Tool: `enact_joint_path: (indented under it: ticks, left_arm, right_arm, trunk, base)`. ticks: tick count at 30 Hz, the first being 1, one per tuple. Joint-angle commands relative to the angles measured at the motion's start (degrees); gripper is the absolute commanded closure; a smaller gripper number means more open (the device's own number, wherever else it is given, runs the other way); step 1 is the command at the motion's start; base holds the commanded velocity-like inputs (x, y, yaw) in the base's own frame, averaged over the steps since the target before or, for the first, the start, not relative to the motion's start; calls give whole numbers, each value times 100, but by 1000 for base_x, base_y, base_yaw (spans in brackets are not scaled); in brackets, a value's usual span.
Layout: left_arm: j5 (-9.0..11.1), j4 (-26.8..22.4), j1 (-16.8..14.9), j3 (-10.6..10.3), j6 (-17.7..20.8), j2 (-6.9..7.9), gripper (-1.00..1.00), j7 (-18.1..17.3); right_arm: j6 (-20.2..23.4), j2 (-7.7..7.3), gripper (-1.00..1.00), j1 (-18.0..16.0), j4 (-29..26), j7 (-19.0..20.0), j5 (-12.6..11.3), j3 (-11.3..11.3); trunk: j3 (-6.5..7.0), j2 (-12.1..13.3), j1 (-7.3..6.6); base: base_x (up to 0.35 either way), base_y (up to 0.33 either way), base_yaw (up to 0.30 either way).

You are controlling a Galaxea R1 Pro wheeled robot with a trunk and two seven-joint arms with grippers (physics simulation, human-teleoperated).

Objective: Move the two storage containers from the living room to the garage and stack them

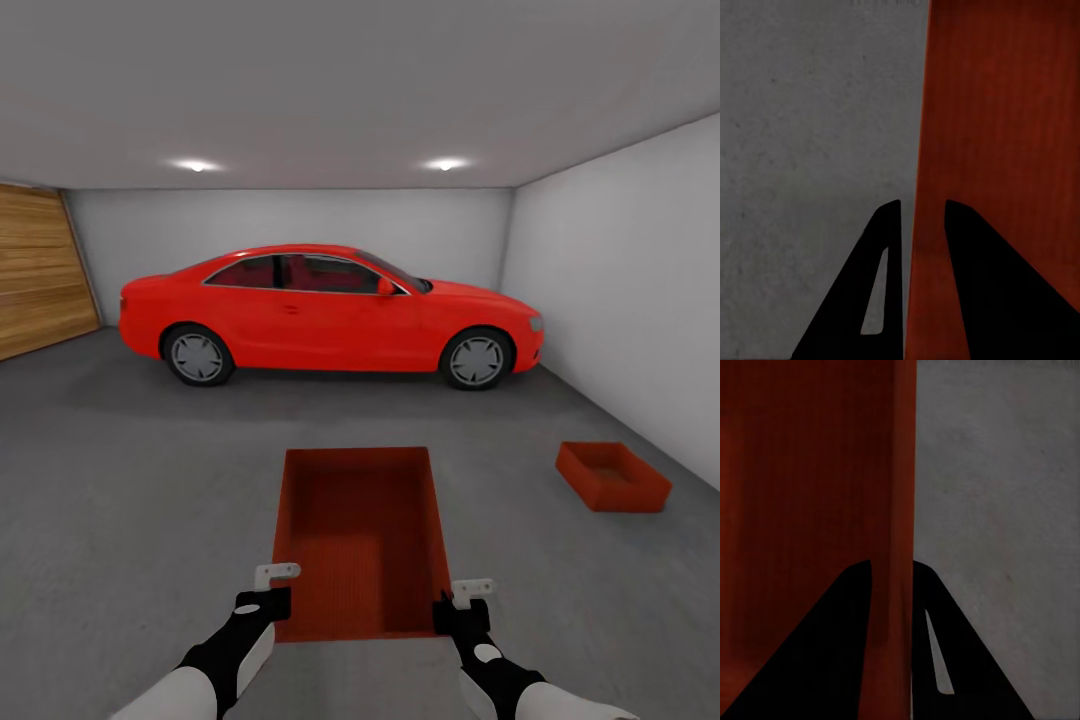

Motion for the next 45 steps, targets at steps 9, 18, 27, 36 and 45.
enact_joint_path:
  ticks: [9,18,27,36,45]
  left_arm:
    - [0,-22,-5,49,38,4,100,64]
    - [2,-22,-5,51,38,6,100,65]
    - [3,-22,-5,53,38,5,100,65]
    - [2,-22,-5,49,38,5,100,65]
    - [1,-22,-5,49,38,6,100,64]
  right_arm:
    - [-52,-4,100,-5,12,-81,-177,-154]
    - [-50,-3,100,-5,12,-84,-177,-154]
    - [-51,-1,100,-5,12,-86,-177,-154]
    - [-57,-1,100,-5,12,-85,-177,-154]
    - [-55,-2,100,-5,12,-87,-177,-154]
  trunk:
    - [-8,-6,4]
    - [-8,-6,4]
    - [-8,-6,4]
    - [-8,-6,4]
    - [-8,-6,4]
  base:
    - [320,0,0]
    - [320,0,0]
    - [320,0,0]
    - [320,0,0]
    - [320,0,0]
